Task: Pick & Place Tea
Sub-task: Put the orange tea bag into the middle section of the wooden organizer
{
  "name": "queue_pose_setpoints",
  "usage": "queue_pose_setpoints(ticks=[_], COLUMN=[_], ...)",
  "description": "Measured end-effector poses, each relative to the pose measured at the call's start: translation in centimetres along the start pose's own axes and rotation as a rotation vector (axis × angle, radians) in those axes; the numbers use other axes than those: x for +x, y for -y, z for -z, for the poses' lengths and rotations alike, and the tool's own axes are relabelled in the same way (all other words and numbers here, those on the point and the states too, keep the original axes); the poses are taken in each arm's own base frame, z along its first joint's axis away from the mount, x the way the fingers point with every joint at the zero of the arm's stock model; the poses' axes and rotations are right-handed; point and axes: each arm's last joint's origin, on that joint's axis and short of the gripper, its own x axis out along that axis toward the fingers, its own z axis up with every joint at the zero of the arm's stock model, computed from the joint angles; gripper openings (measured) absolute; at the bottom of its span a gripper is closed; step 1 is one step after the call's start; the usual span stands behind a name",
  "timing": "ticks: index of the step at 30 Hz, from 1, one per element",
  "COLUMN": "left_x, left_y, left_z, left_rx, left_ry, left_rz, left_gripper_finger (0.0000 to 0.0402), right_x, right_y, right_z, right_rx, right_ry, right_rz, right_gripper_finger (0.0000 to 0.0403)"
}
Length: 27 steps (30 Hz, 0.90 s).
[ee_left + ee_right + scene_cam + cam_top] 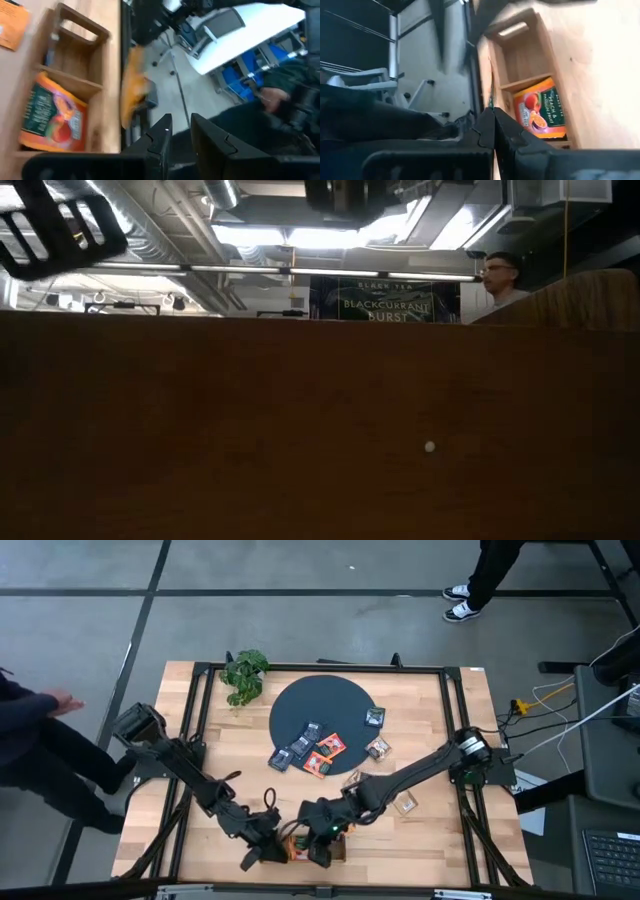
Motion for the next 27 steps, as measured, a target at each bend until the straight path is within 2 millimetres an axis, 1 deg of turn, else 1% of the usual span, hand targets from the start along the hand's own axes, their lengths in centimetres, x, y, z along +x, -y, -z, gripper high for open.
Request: queue_pose_setpoints(ticks=[4,6,12,17,23,27], left_x=[-1.2,-1.8,-3.2,-3.8,-3.8,-3.8], left_y=[1.2,1.8,3.2,3.7,3.6,3.5], left_z=[-0.4,-0.7,-1.9,-2.3,-2.3,-2.2], left_rx=[0.001,0.004,0.015,0.015,0.013,0.01], left_ry=[-0.038,-0.04,0.013,0.038,0.034,0.026], left_rz=[0.027,0.04,0.087,0.094,0.084,0.073], left_gripper_finger=[0.0066,0.0066,0.0066,0.0066,0.0066,0.0066], right_x=[1.4,1.9,3.7,3.9,3.8,3.8], right_y=[0.8,1.0,2.0,2.3,2.7,2.8], right_z=[0.3,0.3,0.8,1.0,1.0,1.0], right_rx=[-0.017,-0.04,-0.071,-0.087,-0.095,-0.096], right_ry=[-0.006,0.023,-0.001,-0.013,-0.022,0.004], right_rz=[0.037,0.055,0.084,0.105,0.147,0.177], right_gripper_finger=[0.0001,0.0001,0.0001,0.0,0.0,0.0007])
